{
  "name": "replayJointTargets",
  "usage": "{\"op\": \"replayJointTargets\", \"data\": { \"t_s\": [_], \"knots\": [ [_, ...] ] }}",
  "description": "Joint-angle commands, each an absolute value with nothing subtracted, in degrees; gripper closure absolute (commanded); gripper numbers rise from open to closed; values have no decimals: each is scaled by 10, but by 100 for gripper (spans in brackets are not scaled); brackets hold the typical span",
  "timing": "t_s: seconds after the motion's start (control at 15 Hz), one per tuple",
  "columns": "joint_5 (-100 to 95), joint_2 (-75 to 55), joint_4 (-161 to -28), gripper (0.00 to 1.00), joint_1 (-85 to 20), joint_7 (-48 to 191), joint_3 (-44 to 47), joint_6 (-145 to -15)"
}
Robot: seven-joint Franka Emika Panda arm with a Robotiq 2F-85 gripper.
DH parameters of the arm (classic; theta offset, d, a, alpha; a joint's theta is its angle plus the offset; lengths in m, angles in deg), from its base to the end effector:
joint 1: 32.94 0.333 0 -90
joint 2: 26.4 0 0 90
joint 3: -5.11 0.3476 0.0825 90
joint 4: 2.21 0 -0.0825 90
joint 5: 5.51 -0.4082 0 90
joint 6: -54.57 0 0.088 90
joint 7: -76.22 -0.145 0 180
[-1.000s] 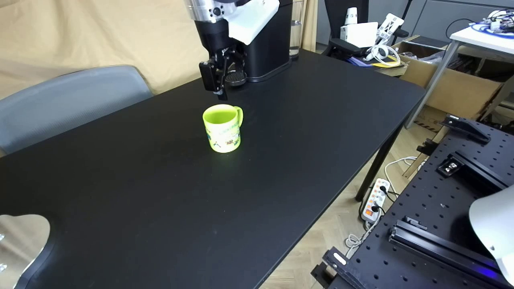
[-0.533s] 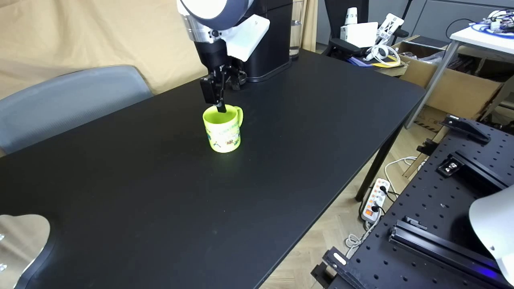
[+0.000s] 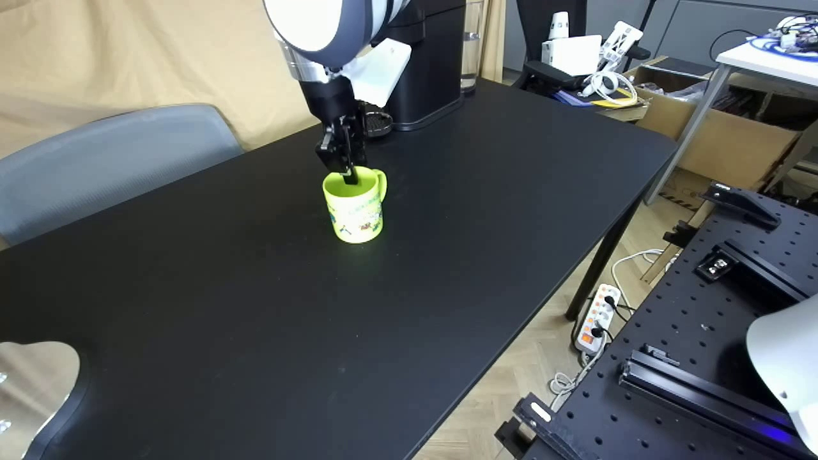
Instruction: Move the cup towards you
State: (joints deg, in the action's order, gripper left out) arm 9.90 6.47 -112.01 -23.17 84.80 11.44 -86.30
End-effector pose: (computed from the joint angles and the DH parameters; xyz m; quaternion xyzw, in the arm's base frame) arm 0.6319 0.1747 0.1602 0.9501 0.3070 -0.0080 0.0540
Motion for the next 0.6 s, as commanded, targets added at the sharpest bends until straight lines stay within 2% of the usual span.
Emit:
{"op": "replayJointTargets", "data": {
  "t_s": [0.0, 0.13, 0.2, 0.53],
  "knots": [
    [72, 86, -1090, 81, -244, 906, 136, -848],
    [57, 89, -1088, 95, -251, 943, 150, -845],
    [49, 88, -1090, 99, -256, 965, 158, -842],
    [31, 62, -1113, 98, -271, 1030, 175, -819]
  ]
}}
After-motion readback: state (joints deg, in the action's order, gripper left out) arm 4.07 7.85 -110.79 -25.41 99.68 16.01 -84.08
